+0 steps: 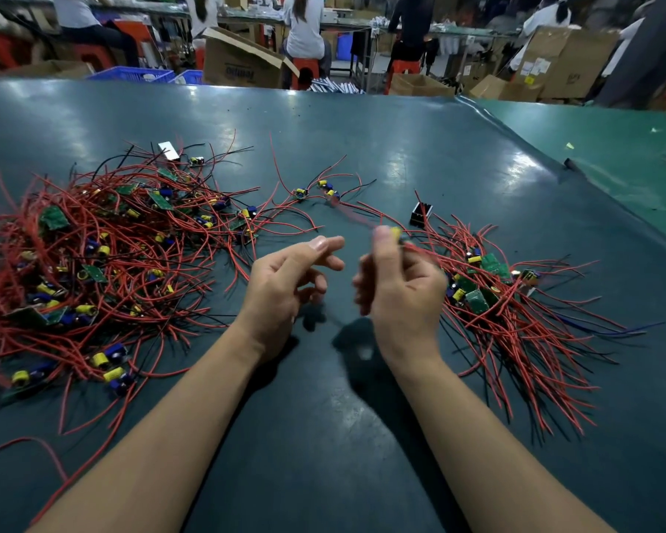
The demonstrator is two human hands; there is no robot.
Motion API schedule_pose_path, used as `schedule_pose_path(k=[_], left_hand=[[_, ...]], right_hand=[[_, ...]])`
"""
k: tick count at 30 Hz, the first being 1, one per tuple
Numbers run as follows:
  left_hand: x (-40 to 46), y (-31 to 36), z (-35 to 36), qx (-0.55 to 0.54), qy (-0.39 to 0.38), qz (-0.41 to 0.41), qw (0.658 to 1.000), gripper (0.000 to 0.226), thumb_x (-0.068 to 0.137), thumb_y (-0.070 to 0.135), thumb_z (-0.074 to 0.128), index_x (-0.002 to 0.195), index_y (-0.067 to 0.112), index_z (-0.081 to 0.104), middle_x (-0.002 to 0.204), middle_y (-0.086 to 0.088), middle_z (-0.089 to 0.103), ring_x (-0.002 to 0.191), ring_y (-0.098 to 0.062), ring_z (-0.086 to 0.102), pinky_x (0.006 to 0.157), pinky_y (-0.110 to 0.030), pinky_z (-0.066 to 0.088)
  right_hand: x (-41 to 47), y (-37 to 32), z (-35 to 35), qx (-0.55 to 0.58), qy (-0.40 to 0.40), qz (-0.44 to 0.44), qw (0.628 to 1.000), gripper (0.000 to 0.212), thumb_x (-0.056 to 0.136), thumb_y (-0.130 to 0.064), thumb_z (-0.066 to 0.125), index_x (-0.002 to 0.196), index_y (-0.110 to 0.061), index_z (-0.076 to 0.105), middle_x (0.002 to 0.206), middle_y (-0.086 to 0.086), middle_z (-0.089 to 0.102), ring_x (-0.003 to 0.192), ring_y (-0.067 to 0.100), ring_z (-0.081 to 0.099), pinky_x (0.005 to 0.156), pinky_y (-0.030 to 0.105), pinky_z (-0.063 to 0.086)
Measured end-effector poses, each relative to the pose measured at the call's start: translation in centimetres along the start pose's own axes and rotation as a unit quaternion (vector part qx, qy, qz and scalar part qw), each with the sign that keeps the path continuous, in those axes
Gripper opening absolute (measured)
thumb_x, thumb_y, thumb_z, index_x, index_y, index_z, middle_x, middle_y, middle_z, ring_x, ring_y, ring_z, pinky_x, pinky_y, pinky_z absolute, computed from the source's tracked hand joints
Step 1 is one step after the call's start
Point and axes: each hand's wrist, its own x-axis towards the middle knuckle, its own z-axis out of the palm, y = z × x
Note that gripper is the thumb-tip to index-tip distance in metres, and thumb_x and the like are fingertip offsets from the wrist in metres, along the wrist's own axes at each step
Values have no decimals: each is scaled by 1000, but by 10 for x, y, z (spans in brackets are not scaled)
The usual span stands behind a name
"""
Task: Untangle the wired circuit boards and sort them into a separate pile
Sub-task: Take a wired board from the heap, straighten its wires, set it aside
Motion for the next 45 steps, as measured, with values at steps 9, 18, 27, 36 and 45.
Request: schedule_pose_path(k=[9,18,27,36,45], left_hand=[[0,1,-3,24,20,18,999,32,82,34,57,90,9,75,73,-1,64,59,-11,46,57,-23,34],[-1,-5,-7,352,125,172,912,12,90,11,65,92,17,75,68,1,66,53,-15,54,53,-25,44],[8,21,-53,660,313,171,662,24,87,23,59,107,14,71,110,-17,64,105,-38,50,89,-43,38],[13,32,-103,746,351,-94,558,42,91,36,46,118,10,65,129,-19,55,122,-39,38,101,-50,30],[13,38,-97,623,457,110,625,30,94,22,54,122,23,67,102,-20,68,107,-39,46,94,-50,32]], right_hand=[[21,3,-19,148,178,175,957,35,101,-32,51,76,-10,61,52,-1,62,34,9,44,34,16,30],[15,9,-11,42,40,139,989,36,100,-27,53,70,-13,64,50,-1,58,35,10,41,35,16,28],[13,11,-9,14,-10,132,991,38,99,-29,56,65,-13,63,49,-1,58,36,9,42,37,15,29],[13,9,-10,5,-27,142,989,36,98,-27,56,66,-13,63,50,-1,58,37,9,42,37,16,30],[14,8,-11,-1,-26,148,989,35,98,-27,57,66,-13,63,50,-1,58,37,9,42,37,17,30]])
